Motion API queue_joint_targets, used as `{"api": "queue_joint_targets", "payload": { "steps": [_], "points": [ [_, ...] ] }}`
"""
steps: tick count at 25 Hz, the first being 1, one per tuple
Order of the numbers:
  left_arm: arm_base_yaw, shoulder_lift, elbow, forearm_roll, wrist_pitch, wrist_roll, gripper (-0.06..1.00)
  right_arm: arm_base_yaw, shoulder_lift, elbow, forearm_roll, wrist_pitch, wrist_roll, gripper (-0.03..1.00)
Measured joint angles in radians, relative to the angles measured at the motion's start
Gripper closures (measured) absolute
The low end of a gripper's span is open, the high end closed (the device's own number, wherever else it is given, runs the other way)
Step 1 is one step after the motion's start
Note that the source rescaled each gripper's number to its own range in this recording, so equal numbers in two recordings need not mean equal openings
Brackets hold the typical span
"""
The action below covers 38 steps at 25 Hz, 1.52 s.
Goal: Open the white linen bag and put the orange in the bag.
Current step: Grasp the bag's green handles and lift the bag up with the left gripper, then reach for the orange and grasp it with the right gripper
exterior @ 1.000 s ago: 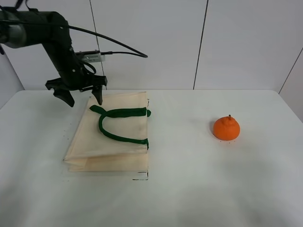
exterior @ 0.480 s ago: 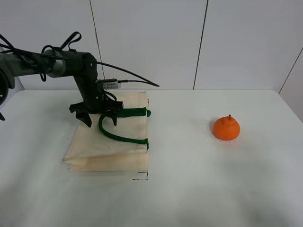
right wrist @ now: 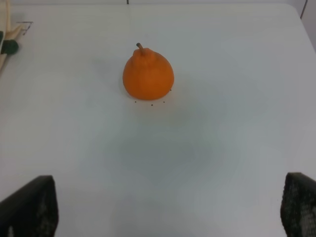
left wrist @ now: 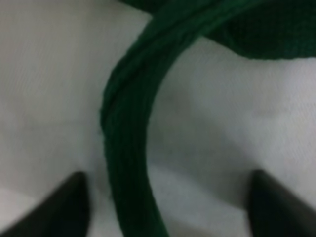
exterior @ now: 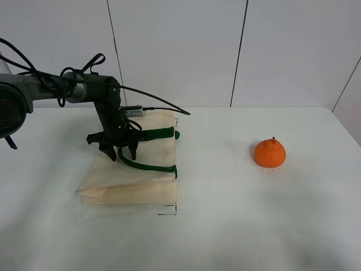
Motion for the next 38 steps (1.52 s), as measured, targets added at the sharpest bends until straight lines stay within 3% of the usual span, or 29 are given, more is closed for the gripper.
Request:
{"api": "queue_joint_targets", "payload": {
  "steps": [3,5,11,20,24,29,32,38],
  "points": [
    [0.0,0.001,0.0,0.008,0.003,-0.001,0.82,0.0,0.0,0.0,0.0,0.0,0.0,-0.03],
    [0.0,0.001,0.0,0.008,0.006,-0.009,0.94,0.0,0.0,0.0,0.0,0.0,0.0,-0.03],
    [0.0,-0.078,-0.05,0.015,0.08,-0.01,0.94,0.0,0.0,0.0,0.0,0.0,0.0,-0.03],
    [0.0,-0.269,-0.326,-0.006,0.271,0.082,0.94,0.0,0.0,0.0,0.0,0.0,0.0,-0.03],
    [0.0,-0.322,-0.43,-0.009,0.281,0.1,0.94,0.0,0.0,0.0,0.0,0.0,0.0,-0.03],
    [0.0,-0.406,-0.436,-0.045,0.282,0.105,0.94,0.0,0.016,0.0,-0.001,-0.001,0.0,-0.01],
    [0.0,-0.442,-0.436,-0.065,0.282,0.111,0.94,0.0,0.141,-0.017,-0.001,-0.04,0.0,0.04],
    [0.0,-0.472,-0.436,-0.069,0.282,0.116,0.94,0.0,0.634,-0.152,-0.001,-0.199,-0.048,0.05]
  ]
}}
